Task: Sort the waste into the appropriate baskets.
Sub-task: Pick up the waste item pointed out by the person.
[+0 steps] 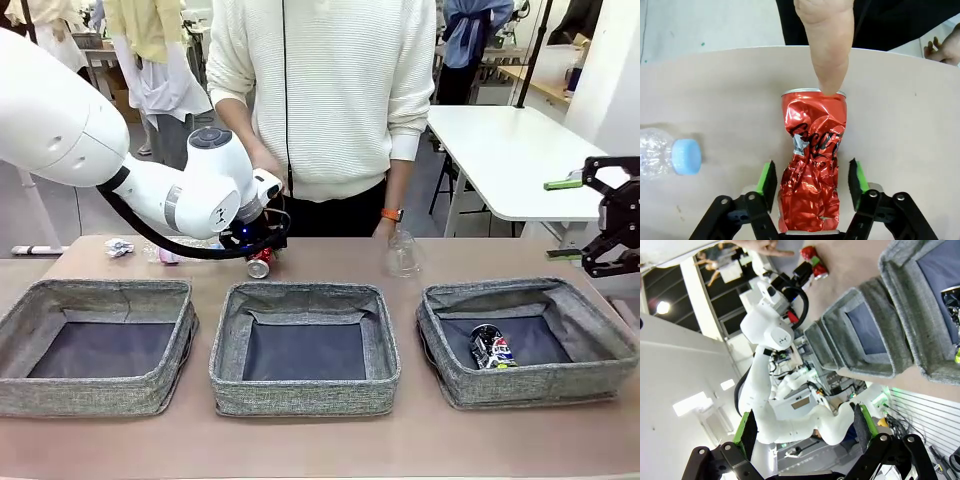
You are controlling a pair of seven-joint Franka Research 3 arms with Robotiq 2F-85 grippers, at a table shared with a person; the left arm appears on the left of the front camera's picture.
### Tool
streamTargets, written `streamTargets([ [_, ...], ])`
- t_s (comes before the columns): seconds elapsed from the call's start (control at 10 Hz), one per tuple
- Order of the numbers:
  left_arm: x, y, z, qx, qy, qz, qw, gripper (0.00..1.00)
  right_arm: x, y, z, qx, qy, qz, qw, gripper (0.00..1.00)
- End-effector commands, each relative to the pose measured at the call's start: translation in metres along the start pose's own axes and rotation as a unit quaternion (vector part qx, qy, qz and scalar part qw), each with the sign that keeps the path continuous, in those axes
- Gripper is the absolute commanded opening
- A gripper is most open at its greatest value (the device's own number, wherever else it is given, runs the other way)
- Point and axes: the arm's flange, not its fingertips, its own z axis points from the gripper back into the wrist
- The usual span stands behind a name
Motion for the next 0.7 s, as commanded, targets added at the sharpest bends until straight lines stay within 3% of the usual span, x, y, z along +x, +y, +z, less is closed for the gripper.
streamTargets([
  [0.0, 0.0030, -0.0059, -0.0031, 0.020, -0.005, 0.010, 1.000, 0.35, -0.0017, 0.0044, -0.0014, 0.012, 0.001, -0.006, 1.000, 1.00],
  [0.1, 0.0024, -0.0052, -0.0039, 0.021, -0.002, 0.008, 1.000, 0.00, -0.0017, 0.0044, -0.0014, 0.012, 0.001, -0.006, 1.000, 1.00],
  [0.6, -0.0018, -0.0034, -0.0028, 0.027, 0.007, 0.003, 1.000, 0.00, -0.0017, 0.0044, -0.0014, 0.012, 0.001, -0.006, 1.000, 1.00],
])
